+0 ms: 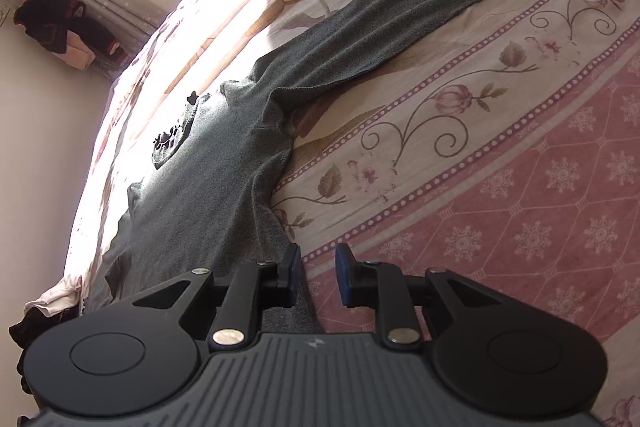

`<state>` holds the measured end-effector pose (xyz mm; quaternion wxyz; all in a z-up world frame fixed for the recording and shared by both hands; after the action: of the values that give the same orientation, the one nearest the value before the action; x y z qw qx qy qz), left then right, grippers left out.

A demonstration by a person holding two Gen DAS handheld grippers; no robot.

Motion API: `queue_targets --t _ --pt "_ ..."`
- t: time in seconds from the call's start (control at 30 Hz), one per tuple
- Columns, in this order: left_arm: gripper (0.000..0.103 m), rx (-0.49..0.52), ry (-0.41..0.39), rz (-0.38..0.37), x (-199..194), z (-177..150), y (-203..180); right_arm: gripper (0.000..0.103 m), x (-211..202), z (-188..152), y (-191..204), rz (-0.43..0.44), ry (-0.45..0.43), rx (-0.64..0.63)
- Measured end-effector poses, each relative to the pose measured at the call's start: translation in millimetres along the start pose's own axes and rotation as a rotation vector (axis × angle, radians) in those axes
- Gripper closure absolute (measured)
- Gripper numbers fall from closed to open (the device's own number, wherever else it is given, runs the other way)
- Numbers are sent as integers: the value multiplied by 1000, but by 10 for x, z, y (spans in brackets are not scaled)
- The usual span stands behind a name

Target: Fold clothes

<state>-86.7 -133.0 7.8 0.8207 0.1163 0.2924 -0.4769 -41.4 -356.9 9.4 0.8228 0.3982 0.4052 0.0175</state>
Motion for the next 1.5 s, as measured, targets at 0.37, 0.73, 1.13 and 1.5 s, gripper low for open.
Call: queue_targets --t 0.37,0.73,1.13,1.5 --pt "96 151 20 163 179 17 -437 74 -276 -100 -158 38 20 34" --pt "96 -76 -260 242 -368 234 -292 55 -36 -277 -479 338 132 421" --pt "96 -86 -154 182 -223 124 -343 61 384 -165 -334 450 66 539" --pt "96 -121 -77 153 -86 -18 -320 85 555 2 -347 452 -45 615"
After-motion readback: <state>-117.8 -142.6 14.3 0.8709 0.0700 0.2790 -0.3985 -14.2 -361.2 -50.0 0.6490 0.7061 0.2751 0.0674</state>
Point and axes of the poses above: each gripper's, at about its wrist camera, not at the fingertips, and x roughly the way its jaws point, y to its left, z to its top, the point moved 2 cm from there along x, roughly the way its jaws point, and after that the axes turned 6 degrees about z, right-handed, at the moved point
